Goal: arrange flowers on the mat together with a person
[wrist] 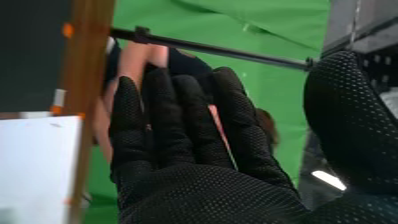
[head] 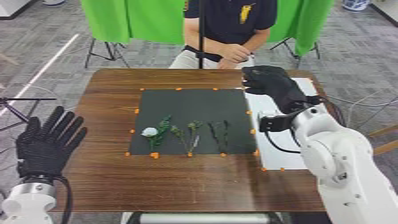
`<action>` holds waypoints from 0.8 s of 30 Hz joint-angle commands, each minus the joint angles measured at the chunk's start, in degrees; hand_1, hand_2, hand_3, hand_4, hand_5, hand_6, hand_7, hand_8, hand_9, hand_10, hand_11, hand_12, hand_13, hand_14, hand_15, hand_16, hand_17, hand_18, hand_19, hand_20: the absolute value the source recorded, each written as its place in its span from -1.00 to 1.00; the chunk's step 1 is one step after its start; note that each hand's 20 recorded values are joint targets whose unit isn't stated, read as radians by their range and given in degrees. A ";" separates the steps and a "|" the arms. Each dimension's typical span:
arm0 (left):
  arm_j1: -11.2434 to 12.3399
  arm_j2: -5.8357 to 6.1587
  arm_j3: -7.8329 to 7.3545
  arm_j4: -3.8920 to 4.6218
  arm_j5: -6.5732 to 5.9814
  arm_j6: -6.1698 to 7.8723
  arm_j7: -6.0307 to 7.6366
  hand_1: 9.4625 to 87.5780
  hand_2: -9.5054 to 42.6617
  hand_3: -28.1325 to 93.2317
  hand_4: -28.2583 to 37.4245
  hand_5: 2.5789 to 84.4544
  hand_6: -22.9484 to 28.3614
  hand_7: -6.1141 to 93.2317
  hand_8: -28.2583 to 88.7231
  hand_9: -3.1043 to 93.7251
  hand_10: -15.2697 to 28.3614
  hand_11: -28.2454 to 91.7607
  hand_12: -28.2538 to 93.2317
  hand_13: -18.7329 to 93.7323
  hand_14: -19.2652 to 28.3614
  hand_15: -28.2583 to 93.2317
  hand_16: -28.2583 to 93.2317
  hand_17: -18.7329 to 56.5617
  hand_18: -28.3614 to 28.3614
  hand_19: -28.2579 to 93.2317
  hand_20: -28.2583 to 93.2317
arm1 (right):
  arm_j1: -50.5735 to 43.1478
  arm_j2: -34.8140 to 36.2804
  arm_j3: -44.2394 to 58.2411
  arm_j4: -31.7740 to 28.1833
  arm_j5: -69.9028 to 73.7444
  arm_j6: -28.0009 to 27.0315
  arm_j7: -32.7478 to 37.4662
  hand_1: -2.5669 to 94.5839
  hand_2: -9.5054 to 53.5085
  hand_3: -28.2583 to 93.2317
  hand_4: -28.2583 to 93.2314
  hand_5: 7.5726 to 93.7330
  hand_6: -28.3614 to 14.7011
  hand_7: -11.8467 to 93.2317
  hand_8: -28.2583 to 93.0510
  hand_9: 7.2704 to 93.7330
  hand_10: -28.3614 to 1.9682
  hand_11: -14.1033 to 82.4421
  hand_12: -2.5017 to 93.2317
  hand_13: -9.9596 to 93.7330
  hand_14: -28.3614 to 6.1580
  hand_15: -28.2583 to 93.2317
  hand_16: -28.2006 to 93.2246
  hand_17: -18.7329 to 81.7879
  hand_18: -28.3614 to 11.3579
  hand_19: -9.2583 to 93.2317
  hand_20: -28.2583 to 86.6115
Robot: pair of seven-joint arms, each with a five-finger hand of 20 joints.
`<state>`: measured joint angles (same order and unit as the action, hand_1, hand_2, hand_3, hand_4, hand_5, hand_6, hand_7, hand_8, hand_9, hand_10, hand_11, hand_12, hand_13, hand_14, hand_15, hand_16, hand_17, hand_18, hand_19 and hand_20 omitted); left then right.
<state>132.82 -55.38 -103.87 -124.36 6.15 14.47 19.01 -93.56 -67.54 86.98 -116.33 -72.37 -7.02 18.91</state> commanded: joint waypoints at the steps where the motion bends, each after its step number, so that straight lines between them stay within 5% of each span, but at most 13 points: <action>1: 1.63 0.23 -0.65 -0.60 -0.23 0.55 0.66 -0.66 -0.09 0.64 -1.00 0.03 0.14 -0.75 -0.66 -0.10 0.30 -0.31 -0.38 -0.12 0.40 -0.18 -0.57 -0.58 0.49 -0.11 -0.31 | -14.94 -0.69 8.22 -4.35 18.52 -0.58 -2.72 -0.37 -0.69 0.73 -0.94 -0.15 -0.02 -0.45 -0.73 -0.26 -0.34 -0.47 -0.66 -0.21 -0.22 -0.08 -0.37 -0.45 -0.51 0.16 -0.33; 6: 2.38 0.17 -0.93 -1.10 -0.64 0.71 1.70 -0.66 -0.08 0.64 -1.00 0.02 0.14 -0.76 -0.66 -0.10 0.31 -0.31 -0.38 -0.12 0.40 -0.18 -0.57 -0.58 0.49 -0.11 -0.31 | -15.80 -0.81 10.60 -4.63 18.65 2.97 -3.65 -0.37 -0.67 0.73 -0.94 -0.15 -0.01 -0.46 -0.73 -0.26 -0.31 -0.47 -0.67 -0.20 -0.22 -0.10 -0.36 -0.45 -0.51 0.15 -0.32; 9: 1.35 0.42 -0.16 -0.91 -2.26 0.67 1.74 -0.66 -0.09 0.64 -1.00 0.03 0.14 -0.76 -0.66 -0.10 0.31 -0.31 -0.38 -0.12 0.40 -0.18 -0.57 -0.58 0.49 -0.11 -0.31 | -16.01 -1.03 12.06 -4.82 19.35 3.97 -4.94 -0.36 -0.67 0.74 -0.93 -0.14 0.00 -0.45 -0.73 -0.24 -0.31 -0.47 -0.66 -0.19 -0.23 -0.10 -0.35 -0.45 -0.51 0.15 -0.32; 12: 1.10 0.42 0.19 -0.94 -1.32 0.50 1.56 -0.66 -0.09 0.65 -1.00 0.02 0.15 -0.75 -0.66 -0.10 0.31 -0.30 -0.38 -0.12 0.40 -0.18 -0.57 -0.58 0.49 -0.11 -0.31 | -16.44 -1.30 13.39 -5.20 18.64 4.05 -6.77 -0.36 -0.67 0.74 -0.94 -0.13 0.00 -0.45 -0.73 -0.24 -0.31 -0.46 -0.66 -0.19 -0.22 -0.10 -0.35 -0.45 -0.51 0.15 -0.32; 24: 0.87 0.24 -0.33 -0.93 -1.43 0.67 1.11 -0.64 -0.11 0.65 -1.00 0.02 0.16 -0.75 -0.65 -0.10 0.32 -0.30 -0.38 -0.12 0.40 -0.18 -0.57 -0.59 0.49 -0.10 -0.31 | -20.58 -4.48 16.08 -7.21 18.13 3.43 -7.02 -0.36 -0.69 0.75 -0.94 -0.13 0.02 -0.44 -0.74 -0.24 -0.27 -0.47 -0.67 -0.18 -0.21 -0.10 -0.34 -0.45 -0.50 0.14 -0.31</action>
<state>133.70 -54.87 -104.00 -125.25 4.92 14.70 20.55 -111.23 -69.78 102.93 -122.62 -53.13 -3.15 12.35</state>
